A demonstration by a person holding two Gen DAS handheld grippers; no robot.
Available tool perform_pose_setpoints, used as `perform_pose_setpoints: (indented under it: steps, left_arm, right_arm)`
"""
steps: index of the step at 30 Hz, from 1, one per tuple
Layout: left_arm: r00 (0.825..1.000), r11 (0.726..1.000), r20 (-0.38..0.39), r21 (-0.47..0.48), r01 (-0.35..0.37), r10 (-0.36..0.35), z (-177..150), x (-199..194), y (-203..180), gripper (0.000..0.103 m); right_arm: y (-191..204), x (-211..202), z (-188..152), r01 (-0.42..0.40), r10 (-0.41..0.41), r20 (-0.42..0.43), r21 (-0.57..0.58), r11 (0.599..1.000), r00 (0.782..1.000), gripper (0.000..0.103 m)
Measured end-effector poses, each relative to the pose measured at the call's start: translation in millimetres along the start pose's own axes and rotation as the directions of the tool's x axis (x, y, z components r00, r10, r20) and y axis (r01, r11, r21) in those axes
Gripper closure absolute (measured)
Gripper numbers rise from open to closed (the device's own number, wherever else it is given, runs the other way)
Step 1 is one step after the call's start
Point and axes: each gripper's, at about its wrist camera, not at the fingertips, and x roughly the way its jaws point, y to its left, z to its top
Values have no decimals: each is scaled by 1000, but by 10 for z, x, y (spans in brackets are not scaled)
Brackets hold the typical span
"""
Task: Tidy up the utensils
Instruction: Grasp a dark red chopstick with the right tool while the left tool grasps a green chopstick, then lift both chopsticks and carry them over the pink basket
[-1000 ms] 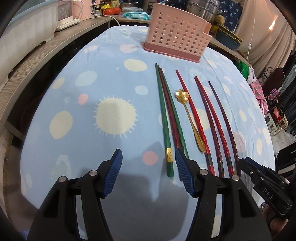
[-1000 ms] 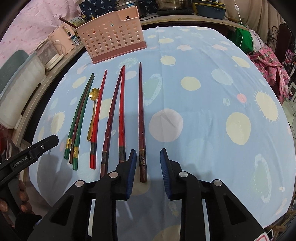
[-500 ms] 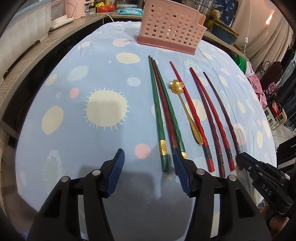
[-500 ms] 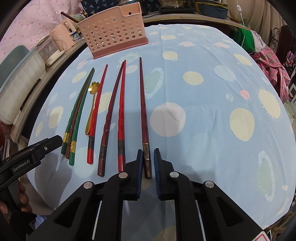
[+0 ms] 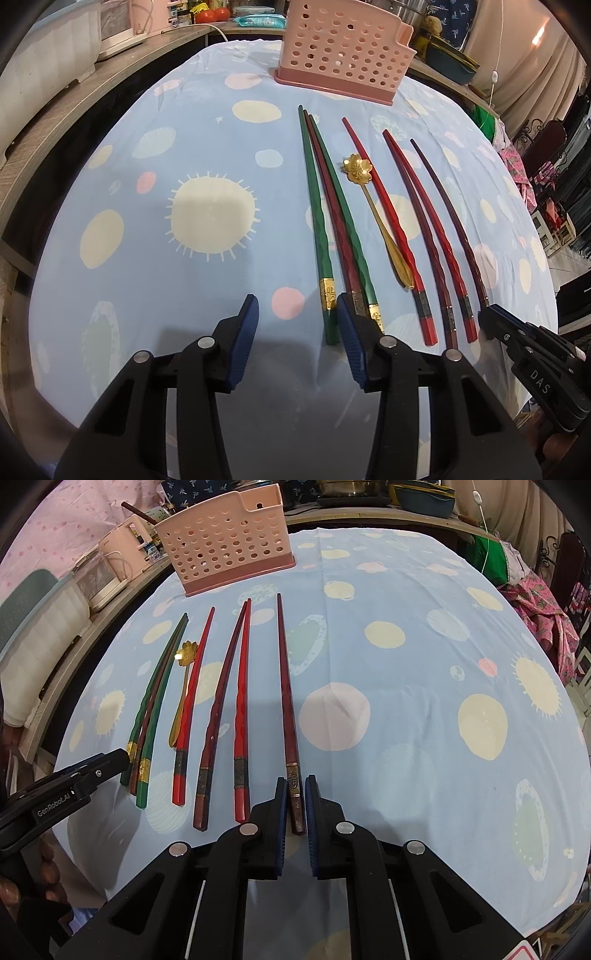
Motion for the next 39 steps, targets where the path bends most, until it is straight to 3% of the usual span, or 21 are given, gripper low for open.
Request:
perform_pose_setpoints:
  steps: [10, 21, 39]
  left_arm:
    - [1000, 1000, 8, 5, 11, -11, -5, 9, -1, 68]
    - [999, 999, 2, -2, 44, -44, -9, 31, 6, 96]
    - [997, 998, 48, -9, 56, -56, 61, -239, 32, 96]
  right_arm:
    - [2, 0, -7, -1, 1, 2, 1, 1000, 1000, 94]
    - [-3, -7, -7, -5, 5, 5, 3, 1000, 1000, 94]
    - [-2, -136, 39, -31, 31, 37, 3, 1000, 999, 96]
